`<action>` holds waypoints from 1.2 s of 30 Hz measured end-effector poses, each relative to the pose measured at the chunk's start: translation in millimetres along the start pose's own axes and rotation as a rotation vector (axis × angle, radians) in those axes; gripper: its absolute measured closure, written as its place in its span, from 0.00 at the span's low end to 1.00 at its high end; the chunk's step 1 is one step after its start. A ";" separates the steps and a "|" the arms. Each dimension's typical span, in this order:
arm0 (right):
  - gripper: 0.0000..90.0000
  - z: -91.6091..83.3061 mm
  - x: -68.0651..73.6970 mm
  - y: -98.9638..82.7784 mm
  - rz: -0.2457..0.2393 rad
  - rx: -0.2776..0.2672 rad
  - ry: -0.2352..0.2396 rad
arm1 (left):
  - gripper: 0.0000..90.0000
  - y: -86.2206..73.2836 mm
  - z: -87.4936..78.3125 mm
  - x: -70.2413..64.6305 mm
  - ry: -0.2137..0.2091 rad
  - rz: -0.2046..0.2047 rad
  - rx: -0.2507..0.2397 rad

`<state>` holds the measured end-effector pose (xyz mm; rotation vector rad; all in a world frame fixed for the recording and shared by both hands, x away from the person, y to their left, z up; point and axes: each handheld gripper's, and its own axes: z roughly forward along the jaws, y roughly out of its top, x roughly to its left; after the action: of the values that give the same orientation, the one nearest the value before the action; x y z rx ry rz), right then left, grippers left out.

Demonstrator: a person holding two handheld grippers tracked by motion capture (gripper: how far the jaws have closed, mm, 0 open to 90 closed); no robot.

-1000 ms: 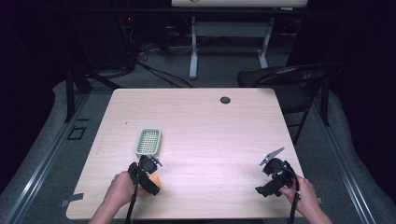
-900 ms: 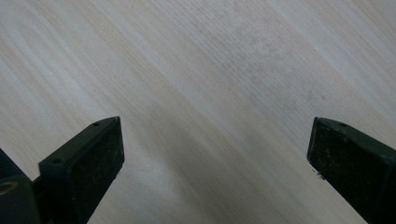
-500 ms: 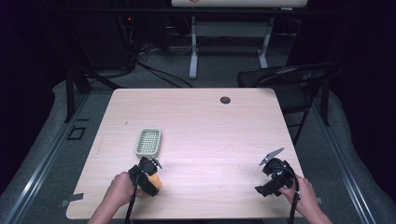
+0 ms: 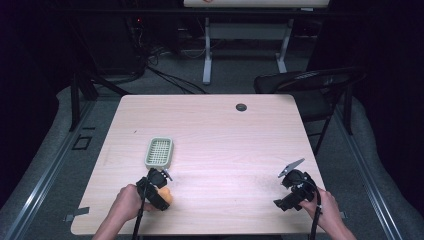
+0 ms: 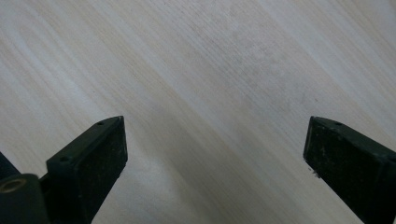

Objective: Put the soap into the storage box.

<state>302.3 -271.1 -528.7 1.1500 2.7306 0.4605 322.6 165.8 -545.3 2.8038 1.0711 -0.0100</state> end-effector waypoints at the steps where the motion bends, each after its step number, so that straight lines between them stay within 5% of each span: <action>1: 0.06 -0.1 0.2 -0.2 0.004 -0.006 -0.006 | 0.30 -0.1 -1.3 0.0 0.002 0.002 -0.001; 36: 0.07 1.6 1.9 -0.6 -0.008 0.030 -0.013 | 0.30 -26.7 -30.8 26.4 0.017 -0.086 -0.079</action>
<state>300.9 -269.8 -530.4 1.1440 2.7393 0.4116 323.2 207.0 -519.6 2.6906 1.1691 0.0459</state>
